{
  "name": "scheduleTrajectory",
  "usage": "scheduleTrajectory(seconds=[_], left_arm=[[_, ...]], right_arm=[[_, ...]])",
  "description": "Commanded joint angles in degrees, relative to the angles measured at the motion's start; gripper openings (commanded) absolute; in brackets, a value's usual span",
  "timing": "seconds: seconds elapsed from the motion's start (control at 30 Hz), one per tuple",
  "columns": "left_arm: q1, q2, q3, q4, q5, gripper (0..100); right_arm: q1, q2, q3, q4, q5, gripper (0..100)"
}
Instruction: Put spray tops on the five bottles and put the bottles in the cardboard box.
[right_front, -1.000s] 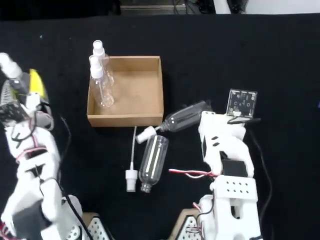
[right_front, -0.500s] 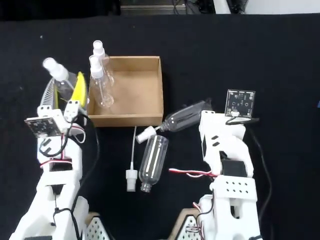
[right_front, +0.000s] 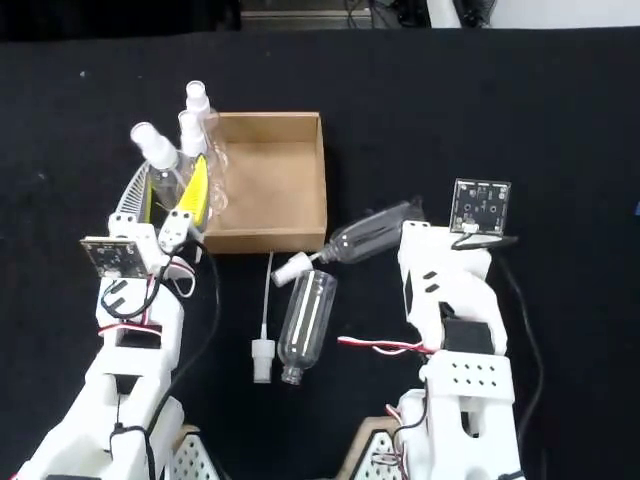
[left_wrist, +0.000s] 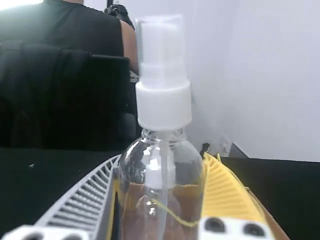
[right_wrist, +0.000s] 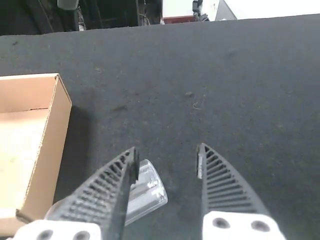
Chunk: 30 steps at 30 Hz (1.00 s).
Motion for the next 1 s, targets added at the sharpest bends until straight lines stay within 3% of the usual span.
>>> scheduleTrajectory(seconds=[0.0, 0.17, 0.37, 0.97], left_arm=[[0.8, -1.1, -1.2, -1.0, 0.5, 3], [1.0, -1.1, -1.3, -0.1, 0.5, 3], [0.6, -1.1, -5.8, 9.4, 4.7, 3], [1.0, -1.1, -6.3, 9.7, 5.2, 3]], right_arm=[[-1.3, 0.6, -0.4, -1.7, 0.6, 16.6], [-1.3, 0.6, -0.4, -1.7, 0.6, 16.6], [-1.3, 0.6, -0.4, -1.7, 0.6, 16.6], [-1.3, 0.6, -0.4, -1.7, 0.6, 16.6]])
